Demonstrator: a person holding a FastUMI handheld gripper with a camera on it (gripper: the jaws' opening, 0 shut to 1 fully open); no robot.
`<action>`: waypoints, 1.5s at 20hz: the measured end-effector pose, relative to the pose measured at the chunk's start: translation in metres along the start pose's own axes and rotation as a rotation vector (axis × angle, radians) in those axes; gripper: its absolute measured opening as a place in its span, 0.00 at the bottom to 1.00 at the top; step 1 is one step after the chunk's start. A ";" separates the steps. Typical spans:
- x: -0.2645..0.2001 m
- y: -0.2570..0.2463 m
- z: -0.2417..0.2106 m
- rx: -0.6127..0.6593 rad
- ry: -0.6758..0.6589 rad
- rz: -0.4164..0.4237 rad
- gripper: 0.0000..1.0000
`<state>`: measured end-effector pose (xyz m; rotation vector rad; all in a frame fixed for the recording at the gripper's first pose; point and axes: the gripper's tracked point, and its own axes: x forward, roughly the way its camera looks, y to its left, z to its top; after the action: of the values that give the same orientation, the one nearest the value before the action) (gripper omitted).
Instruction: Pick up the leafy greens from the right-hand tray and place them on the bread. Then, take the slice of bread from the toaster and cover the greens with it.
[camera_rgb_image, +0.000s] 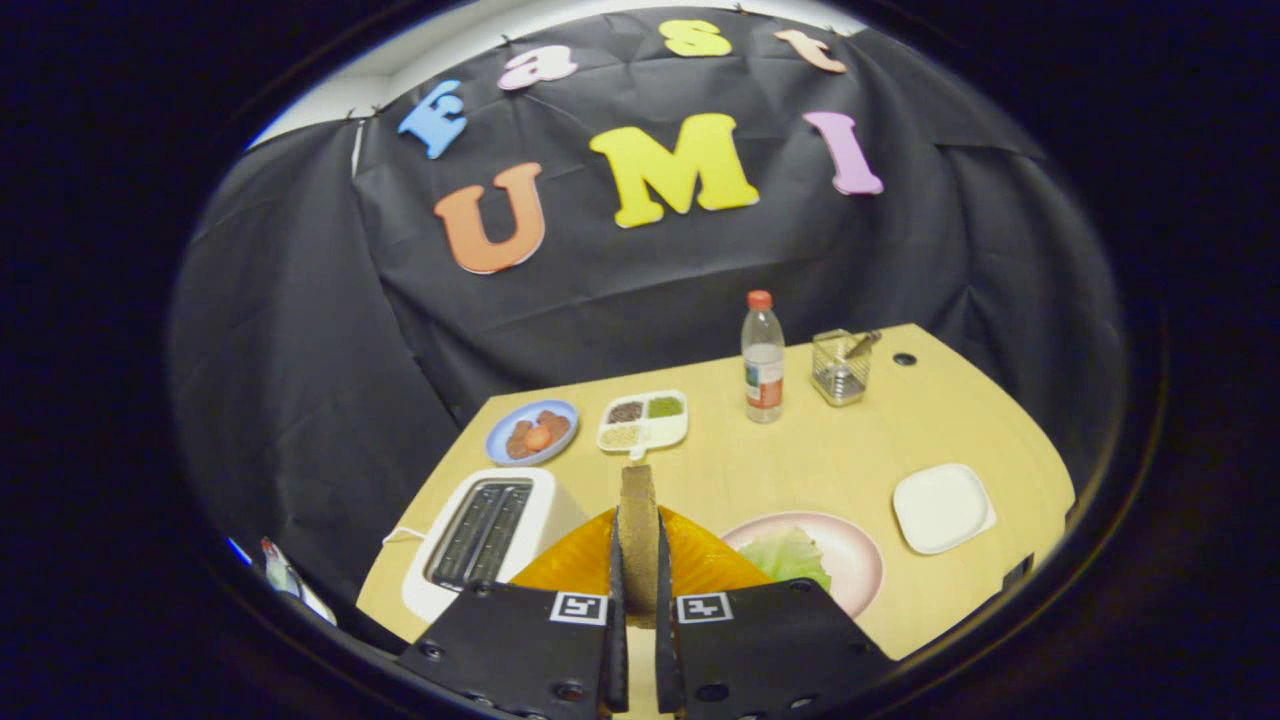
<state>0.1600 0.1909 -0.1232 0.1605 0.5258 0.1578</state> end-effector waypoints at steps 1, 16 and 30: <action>0.009 -0.011 -0.007 0.037 0.024 0.003 0.11; 0.049 -0.113 -0.065 0.165 0.082 0.054 0.17; 0.062 -0.157 -0.083 0.038 0.039 -0.065 0.49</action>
<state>0.1874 0.0592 -0.2537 0.1779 0.5729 0.0878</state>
